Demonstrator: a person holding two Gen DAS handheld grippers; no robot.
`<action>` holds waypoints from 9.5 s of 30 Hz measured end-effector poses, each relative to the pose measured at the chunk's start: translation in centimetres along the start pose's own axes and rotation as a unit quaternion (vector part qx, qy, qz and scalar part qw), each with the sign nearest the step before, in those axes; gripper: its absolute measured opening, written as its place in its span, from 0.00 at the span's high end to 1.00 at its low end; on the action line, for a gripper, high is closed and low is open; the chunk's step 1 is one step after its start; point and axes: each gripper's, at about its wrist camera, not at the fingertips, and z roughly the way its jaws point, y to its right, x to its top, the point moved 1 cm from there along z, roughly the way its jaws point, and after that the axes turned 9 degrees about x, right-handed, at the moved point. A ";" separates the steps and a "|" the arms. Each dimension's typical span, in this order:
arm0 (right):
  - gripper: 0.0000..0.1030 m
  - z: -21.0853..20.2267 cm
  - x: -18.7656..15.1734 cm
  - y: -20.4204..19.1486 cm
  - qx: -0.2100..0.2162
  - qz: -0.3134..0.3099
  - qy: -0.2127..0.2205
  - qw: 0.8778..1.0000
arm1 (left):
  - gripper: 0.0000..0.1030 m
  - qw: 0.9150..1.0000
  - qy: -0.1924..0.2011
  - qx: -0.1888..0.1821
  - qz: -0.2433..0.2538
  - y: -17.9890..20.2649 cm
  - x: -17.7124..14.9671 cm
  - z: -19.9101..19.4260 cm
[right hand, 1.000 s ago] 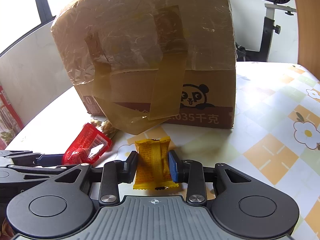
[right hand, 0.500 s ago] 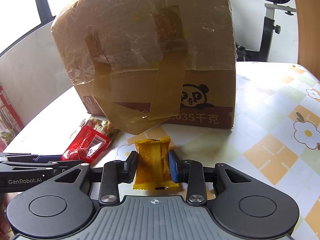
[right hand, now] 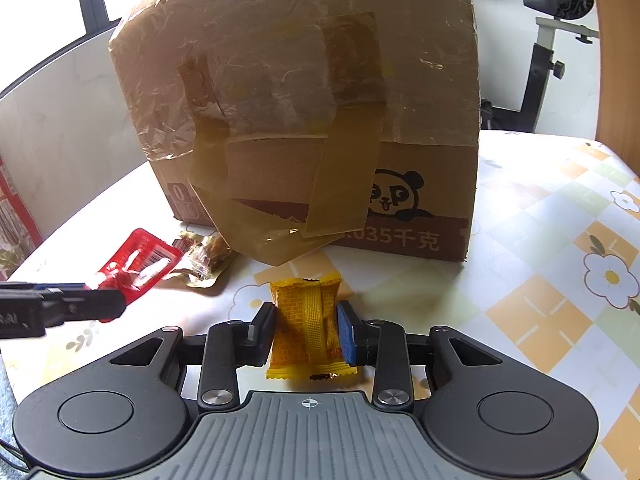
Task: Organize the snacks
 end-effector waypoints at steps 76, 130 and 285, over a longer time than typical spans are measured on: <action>0.56 -6.9 11.2 -6.9 -0.043 -0.072 0.132 0.988 | 0.36 0.989 0.117 -0.008 0.093 -5.5 14.1 -4.7; 0.84 1.4 0.4 -2.8 -0.038 -0.005 0.028 0.999 | 0.57 0.991 -0.063 -0.054 0.103 -1.2 3.9 6.7; 0.00 -20.9 21.1 -11.5 -0.115 -0.064 0.185 0.974 | 0.04 0.968 0.229 0.045 0.096 0.7 21.2 -18.7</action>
